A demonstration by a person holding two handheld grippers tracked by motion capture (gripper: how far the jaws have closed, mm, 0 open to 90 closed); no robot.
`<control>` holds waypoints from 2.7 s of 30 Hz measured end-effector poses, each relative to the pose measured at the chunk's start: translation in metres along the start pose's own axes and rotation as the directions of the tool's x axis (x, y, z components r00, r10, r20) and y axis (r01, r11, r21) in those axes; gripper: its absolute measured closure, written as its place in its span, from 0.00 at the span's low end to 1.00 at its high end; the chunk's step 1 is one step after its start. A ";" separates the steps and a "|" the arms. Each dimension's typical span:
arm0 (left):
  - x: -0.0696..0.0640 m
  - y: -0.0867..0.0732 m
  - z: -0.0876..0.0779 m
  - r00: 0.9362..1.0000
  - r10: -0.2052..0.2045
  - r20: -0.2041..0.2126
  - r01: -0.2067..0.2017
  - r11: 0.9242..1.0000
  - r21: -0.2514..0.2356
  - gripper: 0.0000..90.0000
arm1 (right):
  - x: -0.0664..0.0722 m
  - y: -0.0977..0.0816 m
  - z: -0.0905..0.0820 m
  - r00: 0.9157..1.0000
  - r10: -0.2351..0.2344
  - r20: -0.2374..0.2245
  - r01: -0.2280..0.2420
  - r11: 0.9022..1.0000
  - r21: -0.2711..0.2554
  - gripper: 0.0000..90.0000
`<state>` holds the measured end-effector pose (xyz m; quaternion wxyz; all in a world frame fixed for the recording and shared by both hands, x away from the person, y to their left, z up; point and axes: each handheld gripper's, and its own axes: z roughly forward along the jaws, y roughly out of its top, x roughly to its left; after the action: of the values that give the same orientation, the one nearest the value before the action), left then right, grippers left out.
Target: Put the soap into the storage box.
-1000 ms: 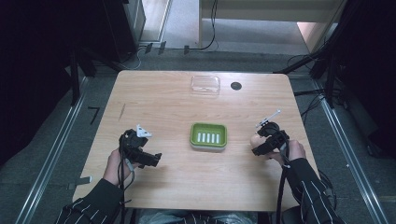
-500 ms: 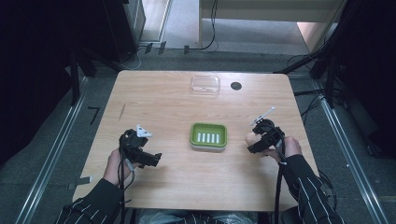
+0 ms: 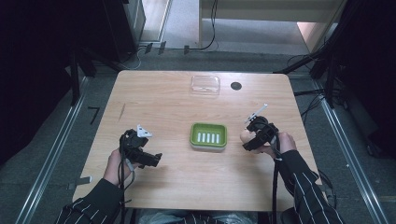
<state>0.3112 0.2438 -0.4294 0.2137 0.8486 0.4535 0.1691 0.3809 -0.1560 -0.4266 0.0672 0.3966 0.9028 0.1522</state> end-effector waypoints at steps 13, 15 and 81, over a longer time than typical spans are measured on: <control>0.000 0.000 0.001 1.000 0.002 0.003 -0.002 1.000 -0.004 0.00 | 0.006 0.017 0.002 0.999 -0.051 -0.012 0.051 0.999 -0.018 0.37; 0.000 0.000 0.001 1.000 0.003 0.004 -0.003 1.000 -0.004 0.00 | 0.006 0.019 0.001 0.998 -0.053 -0.013 0.053 0.998 -0.019 0.37; 0.001 0.000 0.001 1.000 0.003 0.003 -0.003 1.000 0.000 0.00 | 0.040 0.093 -0.003 0.940 -0.340 -0.016 0.337 0.936 -0.102 0.37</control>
<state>0.3120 0.2444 -0.4302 0.2141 0.8495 0.4519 0.1680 0.4178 -0.0681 -0.3929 0.0968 0.2291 0.9500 0.1890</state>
